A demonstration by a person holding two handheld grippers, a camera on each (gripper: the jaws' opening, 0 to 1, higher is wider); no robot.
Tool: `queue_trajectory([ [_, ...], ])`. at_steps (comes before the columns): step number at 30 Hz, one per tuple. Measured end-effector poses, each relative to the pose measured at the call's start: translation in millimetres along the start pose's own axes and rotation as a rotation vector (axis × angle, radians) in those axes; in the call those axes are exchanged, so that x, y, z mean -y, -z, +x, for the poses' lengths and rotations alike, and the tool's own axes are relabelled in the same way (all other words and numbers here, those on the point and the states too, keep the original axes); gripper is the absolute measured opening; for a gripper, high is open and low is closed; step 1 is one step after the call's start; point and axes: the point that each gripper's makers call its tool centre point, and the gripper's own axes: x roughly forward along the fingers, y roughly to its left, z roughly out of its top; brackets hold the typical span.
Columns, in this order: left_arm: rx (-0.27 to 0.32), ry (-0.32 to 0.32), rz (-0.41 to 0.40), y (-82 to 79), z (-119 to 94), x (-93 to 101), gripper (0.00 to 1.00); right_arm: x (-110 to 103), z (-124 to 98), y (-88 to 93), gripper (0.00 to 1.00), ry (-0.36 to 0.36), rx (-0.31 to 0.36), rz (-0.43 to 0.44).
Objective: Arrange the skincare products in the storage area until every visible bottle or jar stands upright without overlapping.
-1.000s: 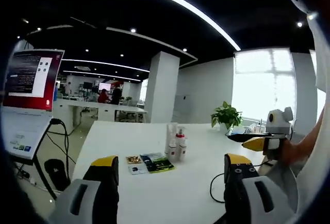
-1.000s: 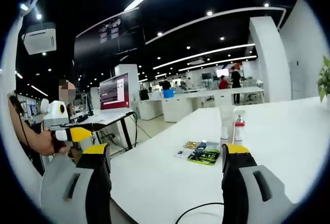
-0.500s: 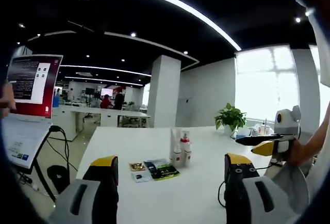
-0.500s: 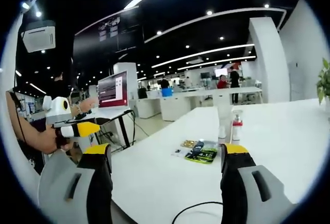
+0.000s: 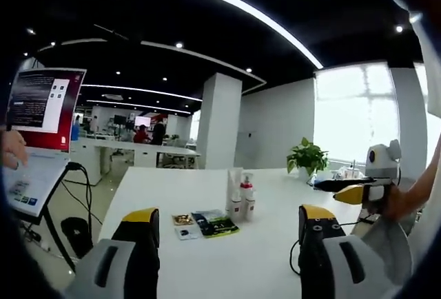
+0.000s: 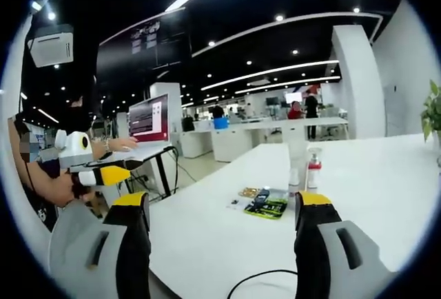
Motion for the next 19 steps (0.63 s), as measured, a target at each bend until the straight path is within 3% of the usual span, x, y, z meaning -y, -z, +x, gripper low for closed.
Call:
queue_trajectory([
  [19,-0.036,0.027,0.035,8.7,1.7,7.4,0.85,1.8,1.0,3.2,0.82,0.007,-0.018,0.003],
])
